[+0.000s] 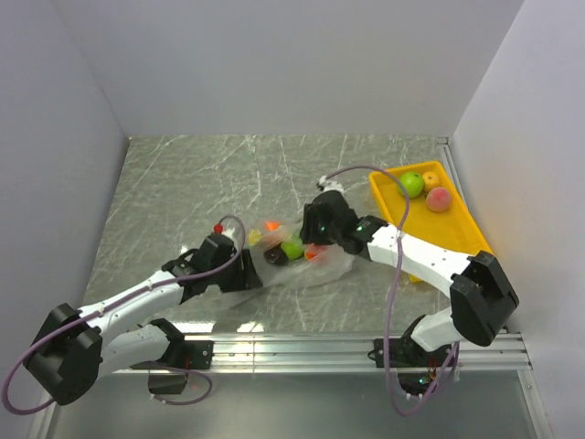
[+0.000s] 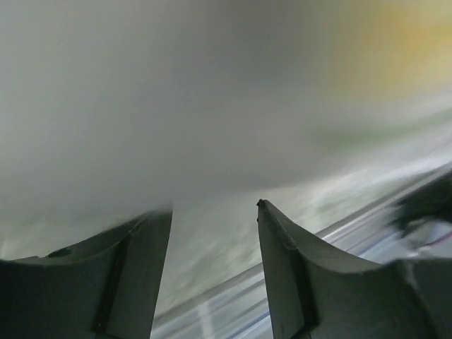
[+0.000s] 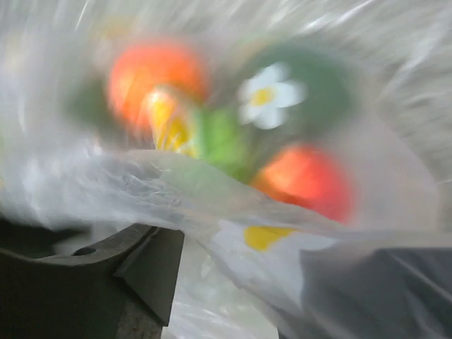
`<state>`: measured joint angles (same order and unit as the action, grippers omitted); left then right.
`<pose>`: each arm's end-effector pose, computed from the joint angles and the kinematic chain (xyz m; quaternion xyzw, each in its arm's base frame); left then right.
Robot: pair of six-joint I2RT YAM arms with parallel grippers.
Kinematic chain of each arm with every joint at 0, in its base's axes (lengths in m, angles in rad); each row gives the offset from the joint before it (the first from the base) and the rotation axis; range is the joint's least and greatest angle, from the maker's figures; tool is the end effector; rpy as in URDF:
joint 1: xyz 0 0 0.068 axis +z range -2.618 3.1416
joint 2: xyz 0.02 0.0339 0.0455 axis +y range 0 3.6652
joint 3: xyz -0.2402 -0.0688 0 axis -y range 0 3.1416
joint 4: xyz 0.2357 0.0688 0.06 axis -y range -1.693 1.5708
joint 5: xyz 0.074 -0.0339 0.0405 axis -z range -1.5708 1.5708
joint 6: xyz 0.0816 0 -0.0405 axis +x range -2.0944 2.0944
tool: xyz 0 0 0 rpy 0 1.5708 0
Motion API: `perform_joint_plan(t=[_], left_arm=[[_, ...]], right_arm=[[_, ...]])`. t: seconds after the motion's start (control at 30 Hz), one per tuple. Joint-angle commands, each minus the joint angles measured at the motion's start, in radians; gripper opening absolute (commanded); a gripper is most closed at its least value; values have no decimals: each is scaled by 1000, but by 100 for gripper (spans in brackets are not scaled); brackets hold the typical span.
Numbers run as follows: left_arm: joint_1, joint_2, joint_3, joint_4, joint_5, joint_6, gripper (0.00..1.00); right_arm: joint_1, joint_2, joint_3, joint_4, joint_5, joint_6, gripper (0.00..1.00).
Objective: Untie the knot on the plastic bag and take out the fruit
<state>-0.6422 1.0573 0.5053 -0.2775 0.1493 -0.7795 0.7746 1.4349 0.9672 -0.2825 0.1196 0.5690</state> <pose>0.1838 -0.1526 0.1361 -0.0368 0.9292 -0.2884 0.2284 0.2486 0.2297 0.1931 -0.0702 0.9130 0.2049 0.3458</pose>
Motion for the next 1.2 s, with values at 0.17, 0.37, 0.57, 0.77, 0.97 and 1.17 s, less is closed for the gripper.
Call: perform_joint_plan(t=[0.17,0.37,0.57,0.77,0.97,1.17], left_arm=[[-25,-45,-53,-126,-21,-96,59],[-31,-184,25,-80,3,-93,69],[-33,-230,159,-60,-27,-66,88],[-33,-169,332,-135,-92,6,91],[-33,-68,368,-183,-292,4,92],[-40,35,358,-120,-220,17,95]], right_arm=[[-253,117,74,83,63,-6,57],[-164,33,120,28,-46,-155,56],[-78,-105,96,-61,52,-202,56],[-37,-185,131,-133,81,-288,53],[-50,-148,93,-127,136,-291,51],[-155,-93,-2,18,25,-270,54]])
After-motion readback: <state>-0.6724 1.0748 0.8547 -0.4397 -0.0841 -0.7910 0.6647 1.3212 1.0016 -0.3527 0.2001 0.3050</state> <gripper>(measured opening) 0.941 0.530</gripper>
